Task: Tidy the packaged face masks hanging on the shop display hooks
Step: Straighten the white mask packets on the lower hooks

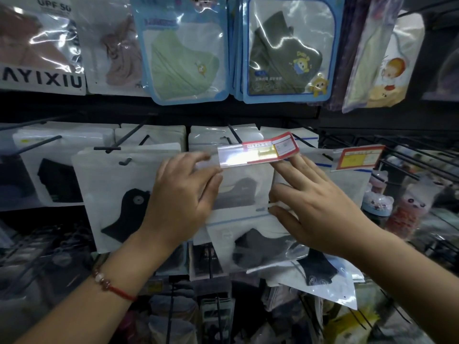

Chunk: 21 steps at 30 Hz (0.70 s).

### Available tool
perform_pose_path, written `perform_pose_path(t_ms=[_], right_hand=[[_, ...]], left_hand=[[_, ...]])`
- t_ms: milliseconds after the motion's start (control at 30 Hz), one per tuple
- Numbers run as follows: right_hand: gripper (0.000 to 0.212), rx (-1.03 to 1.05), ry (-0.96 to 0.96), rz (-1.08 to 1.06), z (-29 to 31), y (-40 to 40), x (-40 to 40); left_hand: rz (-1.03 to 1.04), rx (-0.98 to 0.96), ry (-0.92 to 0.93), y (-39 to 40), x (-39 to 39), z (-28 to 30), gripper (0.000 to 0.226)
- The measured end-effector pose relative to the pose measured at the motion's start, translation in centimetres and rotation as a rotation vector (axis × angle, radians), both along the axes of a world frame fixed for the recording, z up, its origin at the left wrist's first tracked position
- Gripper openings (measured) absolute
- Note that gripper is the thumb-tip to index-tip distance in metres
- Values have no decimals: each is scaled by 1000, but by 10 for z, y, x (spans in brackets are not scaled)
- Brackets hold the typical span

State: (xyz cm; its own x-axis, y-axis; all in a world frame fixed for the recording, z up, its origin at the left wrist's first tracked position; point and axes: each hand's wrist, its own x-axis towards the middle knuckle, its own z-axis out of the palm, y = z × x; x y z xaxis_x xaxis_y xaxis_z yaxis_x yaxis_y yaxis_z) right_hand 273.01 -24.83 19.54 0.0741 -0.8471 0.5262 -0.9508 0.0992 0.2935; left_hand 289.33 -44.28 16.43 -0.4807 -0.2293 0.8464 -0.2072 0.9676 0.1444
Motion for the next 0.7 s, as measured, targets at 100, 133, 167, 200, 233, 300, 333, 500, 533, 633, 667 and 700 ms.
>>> perform_pose_path(t_ms=[100, 133, 167, 200, 233, 300, 333, 500, 533, 633, 667, 700], right_hand=[[14, 4, -18, 8, -2, 0, 1], [14, 9, -33, 10, -3, 0, 1], [13, 14, -50, 14, -4, -1, 2], [13, 16, -63, 19, -5, -1, 2], [12, 16, -72, 25, -5, -1, 3], [12, 14, -78, 35, -7, -1, 4], [12, 13, -80, 38, -8, -1, 5], [12, 5, -100, 31, -13, -1, 7], [13, 2, -105, 30, -13, -1, 8], [15, -26, -109, 23, -13, 0, 10], [16, -42, -111, 18, -13, 0, 11], [17, -58, -115, 13, -13, 0, 11]], left_hand=[[-114, 73, -113, 16, 14, 0, 39], [-133, 76, -178, 21, 16, -1, 42], [-138, 78, -242, 24, 17, -2, 46], [-129, 81, -294, 26, 17, -4, 51], [-117, 78, -329, 27, 16, -6, 55], [-110, 43, -349, 27, 13, -9, 51], [-118, 28, -341, 26, 11, -11, 46], [-174, 58, -261, 28, 7, -14, 28], [-182, 78, -248, 29, 8, -14, 26], [-204, 117, -200, 32, 8, -14, 21], [-211, 121, -181, 33, 9, -14, 20], [-214, 124, -162, 33, 10, -14, 19]])
